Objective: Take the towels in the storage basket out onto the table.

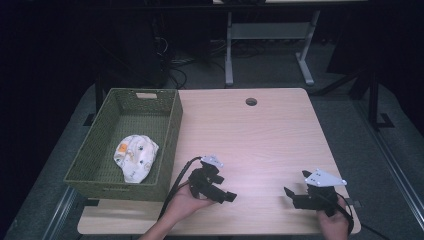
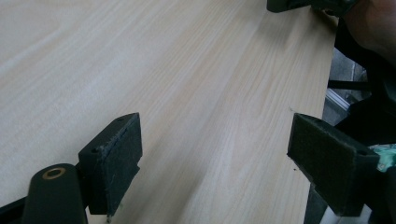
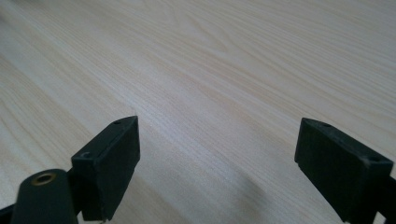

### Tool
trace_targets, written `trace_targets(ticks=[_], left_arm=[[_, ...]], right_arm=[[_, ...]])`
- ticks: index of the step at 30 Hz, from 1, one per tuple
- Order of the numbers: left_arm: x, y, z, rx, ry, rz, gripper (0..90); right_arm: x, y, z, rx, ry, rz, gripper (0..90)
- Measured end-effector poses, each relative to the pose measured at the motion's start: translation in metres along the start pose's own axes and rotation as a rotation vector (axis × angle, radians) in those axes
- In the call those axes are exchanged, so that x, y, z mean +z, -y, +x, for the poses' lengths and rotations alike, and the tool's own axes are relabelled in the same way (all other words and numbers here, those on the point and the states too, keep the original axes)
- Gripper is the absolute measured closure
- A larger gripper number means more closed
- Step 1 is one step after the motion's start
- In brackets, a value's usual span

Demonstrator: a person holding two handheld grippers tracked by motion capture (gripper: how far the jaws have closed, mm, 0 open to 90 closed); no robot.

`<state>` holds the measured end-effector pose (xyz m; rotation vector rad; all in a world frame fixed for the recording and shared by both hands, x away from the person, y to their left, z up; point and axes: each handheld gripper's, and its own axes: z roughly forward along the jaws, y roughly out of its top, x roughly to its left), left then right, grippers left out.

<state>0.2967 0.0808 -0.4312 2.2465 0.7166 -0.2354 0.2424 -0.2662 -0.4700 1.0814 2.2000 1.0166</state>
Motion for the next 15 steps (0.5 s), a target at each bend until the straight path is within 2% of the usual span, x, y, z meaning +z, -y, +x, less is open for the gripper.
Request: trace_targets(ticks=[3,6,11,15], left_arm=[[-0.003,-0.008,-0.004,0.021,0.003,-0.024,17.3],[-0.004,-0.015,-0.004,0.035,-0.002,-0.017,17.5],[-0.014,-0.024,-0.001,0.011,0.015,-0.031,16.7],[-0.024,-0.031,-0.001,0.01,0.018,-0.035,16.7]], right_arm=[[-0.001,0.0,0.0,0.003,0.0,-0.002,13.7],[-0.001,0.001,-0.001,0.003,0.003,-0.003,13.7],[-0.001,0.002,-0.002,0.009,0.009,-0.002,13.7],[-0.001,0.002,-0.001,0.008,0.006,0.0,13.7]])
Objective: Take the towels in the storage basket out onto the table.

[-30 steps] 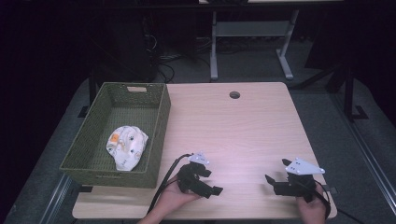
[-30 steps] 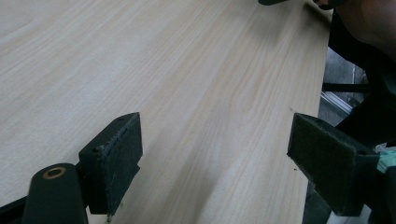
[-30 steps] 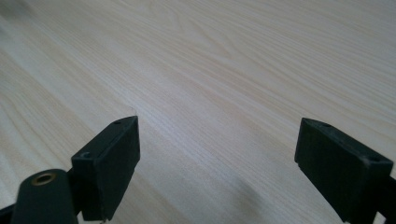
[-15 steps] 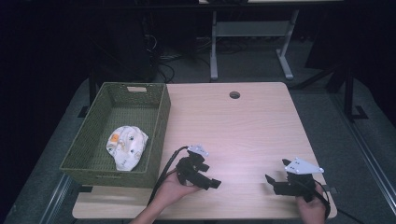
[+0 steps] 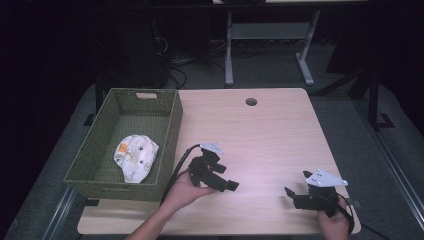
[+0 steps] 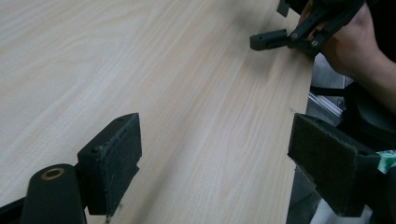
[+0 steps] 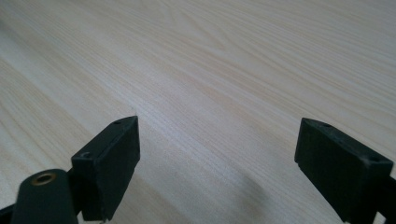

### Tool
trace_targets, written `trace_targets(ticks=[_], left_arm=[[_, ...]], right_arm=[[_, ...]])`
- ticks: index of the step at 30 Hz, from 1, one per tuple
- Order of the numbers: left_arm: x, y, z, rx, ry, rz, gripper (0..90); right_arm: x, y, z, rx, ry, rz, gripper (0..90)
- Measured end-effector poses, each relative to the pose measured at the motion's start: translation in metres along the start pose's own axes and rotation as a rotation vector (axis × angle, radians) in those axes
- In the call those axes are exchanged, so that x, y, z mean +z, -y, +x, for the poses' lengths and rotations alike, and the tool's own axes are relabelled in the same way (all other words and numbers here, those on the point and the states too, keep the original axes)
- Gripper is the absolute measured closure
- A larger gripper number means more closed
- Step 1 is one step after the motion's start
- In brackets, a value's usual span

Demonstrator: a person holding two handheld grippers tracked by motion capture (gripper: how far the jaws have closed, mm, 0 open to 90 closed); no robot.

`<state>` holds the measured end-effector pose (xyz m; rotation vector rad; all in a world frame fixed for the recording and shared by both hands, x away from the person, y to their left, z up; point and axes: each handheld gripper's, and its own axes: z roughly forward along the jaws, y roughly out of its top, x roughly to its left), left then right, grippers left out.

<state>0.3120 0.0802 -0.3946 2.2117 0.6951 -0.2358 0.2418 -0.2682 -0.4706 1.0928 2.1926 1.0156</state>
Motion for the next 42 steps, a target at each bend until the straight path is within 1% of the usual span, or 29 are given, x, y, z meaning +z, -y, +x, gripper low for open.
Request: trace_targets(ticks=[4,7,12,15,18,20,21,23,26,27,33,36,42], left_arm=[[-0.013,-0.01,0.002,-0.014,0.021,-0.016,16.7],[-0.022,-0.018,0.002,0.003,0.006,-0.024,16.9],[-0.033,-0.027,0.001,0.012,0.009,-0.016,16.9],[-0.04,-0.031,0.004,0.003,0.018,-0.008,16.9],[-0.046,-0.034,0.007,-0.008,0.031,-0.013,16.9],[-0.051,-0.034,0.009,-0.014,0.047,-0.029,16.9],[-0.053,-0.034,0.009,-0.018,0.048,-0.031,16.9],[-0.057,-0.033,0.011,-0.02,0.041,-0.03,16.9],[-0.063,-0.032,0.013,-0.022,0.04,-0.037,17.0],[-0.065,-0.032,0.013,-0.029,0.039,-0.039,16.9],[-0.078,-0.032,0.017,-0.031,0.037,-0.044,17.0],[-0.086,-0.032,0.019,-0.032,0.034,-0.05,19.3],[-0.1,-0.029,0.026,-0.053,0.021,-0.066,19.2]], right_arm=[[0.0,0.0,0.0,-0.002,0.0,0.0,13.7],[0.0,0.0,0.0,-0.001,-0.002,-0.001,13.7],[0.0,0.0,0.0,0.0,-0.004,0.0,13.6],[0.0,0.0,0.0,-0.003,-0.001,-0.004,13.7],[0.0,0.0,-0.001,-0.004,-0.001,-0.005,13.7],[0.0,0.0,-0.001,-0.003,-0.002,-0.004,13.7],[0.0,0.0,0.0,0.001,-0.003,-0.002,13.6],[0.0,0.0,-0.001,0.002,-0.003,-0.003,13.7],[0.0,0.0,-0.001,0.002,-0.003,0.0,13.7],[0.0,0.0,-0.001,0.002,-0.004,-0.001,13.7],[0.0,0.001,-0.001,0.004,-0.003,0.0,13.7],[0.001,0.001,-0.001,0.002,-0.002,-0.001,13.7],[0.001,0.001,-0.001,0.006,0.002,0.0,13.7]])
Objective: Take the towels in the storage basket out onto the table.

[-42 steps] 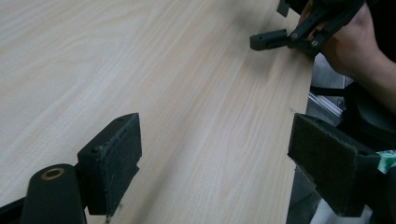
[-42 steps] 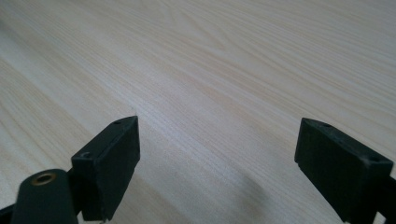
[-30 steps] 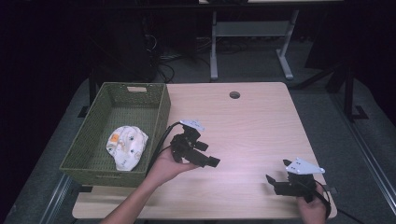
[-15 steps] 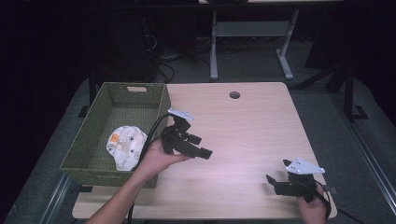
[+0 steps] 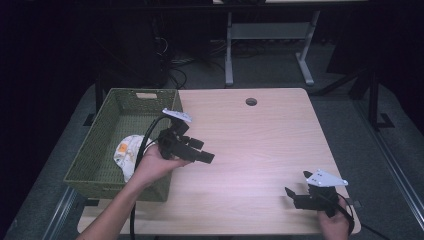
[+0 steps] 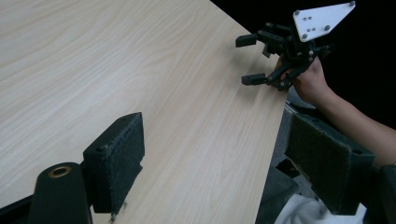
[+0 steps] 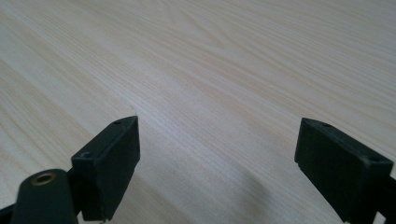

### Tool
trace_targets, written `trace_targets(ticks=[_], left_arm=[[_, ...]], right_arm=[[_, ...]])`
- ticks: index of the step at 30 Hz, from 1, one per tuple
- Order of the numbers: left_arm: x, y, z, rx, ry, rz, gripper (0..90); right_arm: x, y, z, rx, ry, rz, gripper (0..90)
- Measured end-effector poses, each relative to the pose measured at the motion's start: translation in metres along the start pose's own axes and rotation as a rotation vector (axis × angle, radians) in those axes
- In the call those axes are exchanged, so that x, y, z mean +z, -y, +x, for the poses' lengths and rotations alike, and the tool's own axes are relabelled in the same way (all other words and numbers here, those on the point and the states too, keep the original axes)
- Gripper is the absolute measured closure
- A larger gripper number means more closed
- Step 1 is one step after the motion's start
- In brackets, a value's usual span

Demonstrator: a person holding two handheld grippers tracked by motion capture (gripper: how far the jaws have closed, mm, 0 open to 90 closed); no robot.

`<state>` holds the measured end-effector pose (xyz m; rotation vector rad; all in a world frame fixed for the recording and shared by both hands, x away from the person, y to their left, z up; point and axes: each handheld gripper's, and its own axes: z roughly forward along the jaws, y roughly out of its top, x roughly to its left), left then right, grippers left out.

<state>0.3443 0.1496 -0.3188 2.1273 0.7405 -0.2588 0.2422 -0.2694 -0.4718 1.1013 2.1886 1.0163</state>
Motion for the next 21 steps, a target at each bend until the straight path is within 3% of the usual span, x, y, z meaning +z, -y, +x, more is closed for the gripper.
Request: trace_targets(ticks=[8,21], left_arm=[[-0.016,0.003,0.013,-0.031,-0.02,-0.024,19.2],[-0.048,0.021,0.035,-0.097,-0.082,-0.058,21.0]], right_arm=[[0.0,0.001,0.0,0.005,0.002,0.004,13.7],[0.001,0.001,0.0,0.008,-0.002,0.01,13.7]])
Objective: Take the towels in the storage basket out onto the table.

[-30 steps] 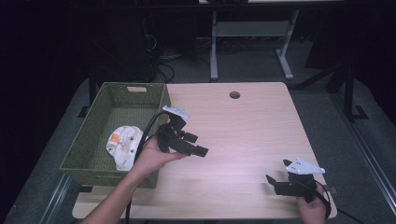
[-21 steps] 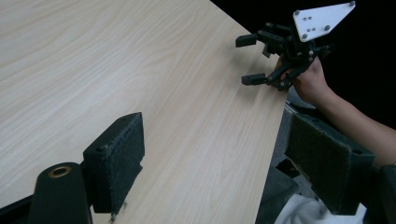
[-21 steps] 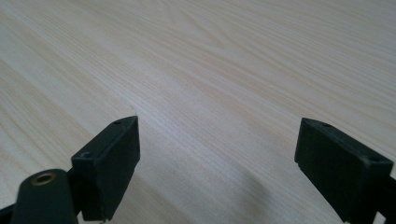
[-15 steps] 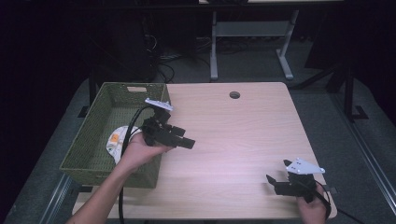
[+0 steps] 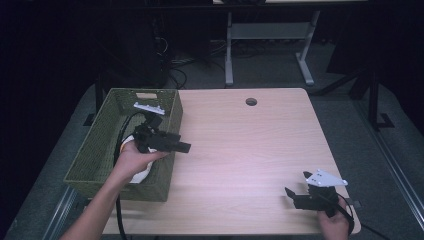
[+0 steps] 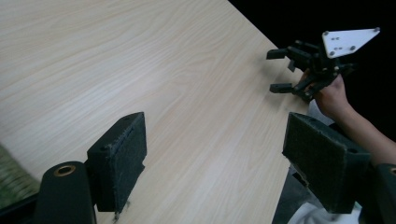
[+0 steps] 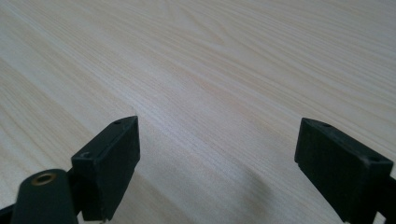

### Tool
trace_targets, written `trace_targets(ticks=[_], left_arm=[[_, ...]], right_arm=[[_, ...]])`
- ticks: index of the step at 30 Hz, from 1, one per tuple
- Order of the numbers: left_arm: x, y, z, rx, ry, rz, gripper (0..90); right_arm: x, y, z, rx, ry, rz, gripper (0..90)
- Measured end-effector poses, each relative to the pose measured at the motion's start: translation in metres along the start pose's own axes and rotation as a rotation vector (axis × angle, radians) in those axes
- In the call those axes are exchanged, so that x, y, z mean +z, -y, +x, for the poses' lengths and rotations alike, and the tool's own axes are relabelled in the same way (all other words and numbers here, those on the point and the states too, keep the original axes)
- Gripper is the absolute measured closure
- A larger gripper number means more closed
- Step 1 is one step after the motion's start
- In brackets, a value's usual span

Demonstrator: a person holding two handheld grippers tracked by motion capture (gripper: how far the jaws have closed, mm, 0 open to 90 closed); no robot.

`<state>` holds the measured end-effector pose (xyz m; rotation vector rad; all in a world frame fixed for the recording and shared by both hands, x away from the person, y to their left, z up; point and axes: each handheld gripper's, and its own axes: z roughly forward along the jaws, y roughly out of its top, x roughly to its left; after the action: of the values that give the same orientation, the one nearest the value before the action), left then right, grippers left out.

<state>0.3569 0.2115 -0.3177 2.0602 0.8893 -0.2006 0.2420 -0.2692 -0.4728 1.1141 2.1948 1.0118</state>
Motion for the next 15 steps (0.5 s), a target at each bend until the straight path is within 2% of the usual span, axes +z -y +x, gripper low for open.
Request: trace_targets(ticks=[7,9,13,15], left_arm=[[-0.02,0.009,0.021,-0.04,-0.056,-0.002,21.0],[-0.025,0.012,0.027,-0.044,-0.083,0.016,21.0],[-0.036,0.018,0.036,-0.06,-0.092,-0.007,21.4],[-0.041,0.021,0.042,-0.082,-0.077,-0.019,21.5]], right_arm=[[0.001,0.0,-0.001,-0.007,-0.001,0.004,13.7],[0.001,0.0,0.0,-0.011,-0.001,0.003,13.7],[0.001,0.0,0.0,-0.009,0.001,0.001,13.7],[0.001,0.0,0.0,-0.009,0.001,0.002,13.7]])
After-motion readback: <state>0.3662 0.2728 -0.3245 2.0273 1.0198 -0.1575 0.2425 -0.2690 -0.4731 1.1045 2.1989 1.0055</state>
